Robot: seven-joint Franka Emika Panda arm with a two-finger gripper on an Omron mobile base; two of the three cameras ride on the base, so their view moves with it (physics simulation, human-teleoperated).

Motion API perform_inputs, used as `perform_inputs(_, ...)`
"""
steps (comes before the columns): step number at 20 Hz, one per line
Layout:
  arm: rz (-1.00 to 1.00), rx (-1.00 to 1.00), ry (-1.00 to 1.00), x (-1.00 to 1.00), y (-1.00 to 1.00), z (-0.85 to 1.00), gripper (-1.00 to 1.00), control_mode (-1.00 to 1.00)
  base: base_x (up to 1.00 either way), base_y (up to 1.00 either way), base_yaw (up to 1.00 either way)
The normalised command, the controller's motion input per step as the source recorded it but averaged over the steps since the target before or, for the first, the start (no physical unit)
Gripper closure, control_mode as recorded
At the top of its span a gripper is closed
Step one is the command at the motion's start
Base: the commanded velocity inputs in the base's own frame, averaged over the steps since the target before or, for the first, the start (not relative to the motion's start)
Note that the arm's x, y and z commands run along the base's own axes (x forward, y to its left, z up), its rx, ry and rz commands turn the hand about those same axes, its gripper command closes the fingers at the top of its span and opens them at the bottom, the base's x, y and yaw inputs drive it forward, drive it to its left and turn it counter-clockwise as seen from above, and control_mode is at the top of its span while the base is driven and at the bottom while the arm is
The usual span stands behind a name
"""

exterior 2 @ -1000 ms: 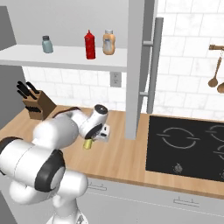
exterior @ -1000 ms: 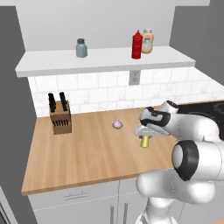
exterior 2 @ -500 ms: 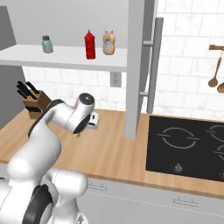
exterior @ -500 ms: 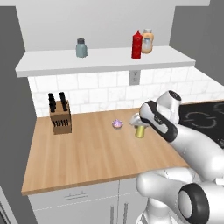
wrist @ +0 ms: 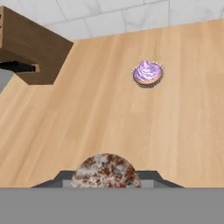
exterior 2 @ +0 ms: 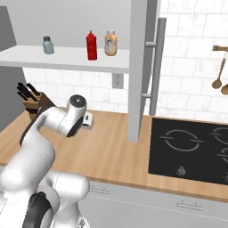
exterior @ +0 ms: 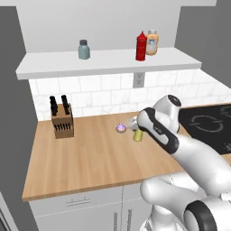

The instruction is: Put the shaker and condiment bottle from the counter next to their counterparts in the cabinet.

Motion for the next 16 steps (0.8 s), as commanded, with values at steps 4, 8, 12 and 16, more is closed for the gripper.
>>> perform_inputs(4, 0.00, -0.09, -0.25, 0.00, 0.79, 0.59, 1.00, -1.00, 0.00, 0.00, 0.00)
perform_inputs(8, 0.00, -0.09, -0.25, 0.03, 0.86, 0.65, 1.00, -1.00, 0.00, 0.00, 0.00)
perform_inputs(12, 0.00, -0.02, -0.06, 0.01, 0.41, 0.16, 1.00, -1.00, 0.00, 0.00, 0.00)
perform_inputs(16, 0.00, 0.00, -0.03, 0.02, 0.20, 0.31, 1.00, -1.00, 0.00, 0.00, 0.00)
